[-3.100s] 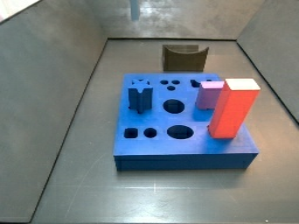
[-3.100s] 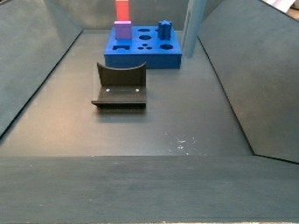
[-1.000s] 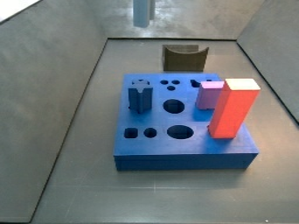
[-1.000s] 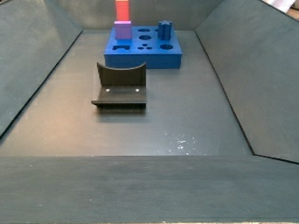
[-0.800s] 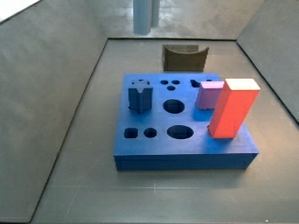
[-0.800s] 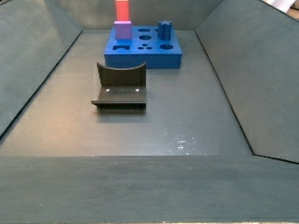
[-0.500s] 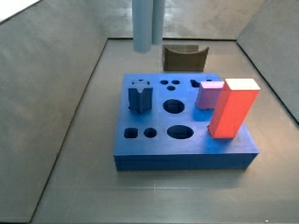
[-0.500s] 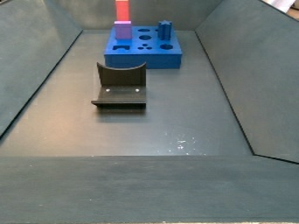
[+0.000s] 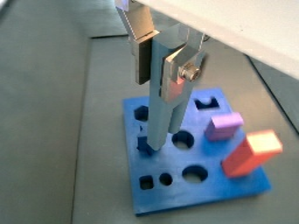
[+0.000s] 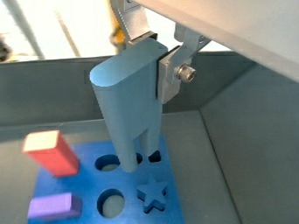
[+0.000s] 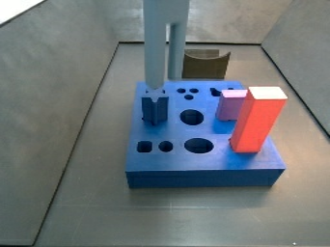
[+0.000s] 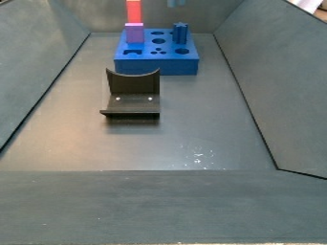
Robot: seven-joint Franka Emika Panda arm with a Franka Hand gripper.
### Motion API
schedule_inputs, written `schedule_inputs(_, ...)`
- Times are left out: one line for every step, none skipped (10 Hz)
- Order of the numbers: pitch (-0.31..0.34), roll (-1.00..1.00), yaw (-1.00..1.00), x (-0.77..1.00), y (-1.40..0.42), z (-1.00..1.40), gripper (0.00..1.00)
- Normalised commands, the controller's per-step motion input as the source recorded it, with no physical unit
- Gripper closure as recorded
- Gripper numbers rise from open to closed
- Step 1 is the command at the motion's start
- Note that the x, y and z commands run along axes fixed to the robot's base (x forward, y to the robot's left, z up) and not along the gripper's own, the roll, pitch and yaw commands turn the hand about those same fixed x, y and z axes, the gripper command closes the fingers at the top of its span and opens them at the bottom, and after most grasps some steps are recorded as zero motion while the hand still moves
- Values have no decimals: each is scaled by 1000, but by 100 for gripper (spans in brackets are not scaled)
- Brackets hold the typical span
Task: Pick up the square-circle object. Move up. Place the square-circle object on the fixture. Regrasp the square-circle object. Rotate the square-circle object. Move to above the board. Insert the square-circle object.
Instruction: Insert the square-circle object.
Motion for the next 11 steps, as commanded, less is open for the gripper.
schedule_inputs(0,0,-1000,0,-89,-477,100)
schedule_inputs(0,0,-1000,0,-80,-486,100)
schedule_inputs(0,0,-1000,0,-66,-509,100)
schedule_inputs(0,0,-1000,0,-51,-529,100)
schedule_inputs(0,0,-1000,0,-71,-514,100)
schedule_inputs(0,0,-1000,0,-80,-494,100)
schedule_inputs(10,0,-971,0,-129,-457,100)
schedule_inputs(24,26,-706,0,-520,-309,100)
schedule_inputs(-51,53,-194,-54,-357,-231,100)
schedule_inputs(-60,59,0,-137,-223,-183,100)
schedule_inputs(0,37,0,-34,0,-86,100)
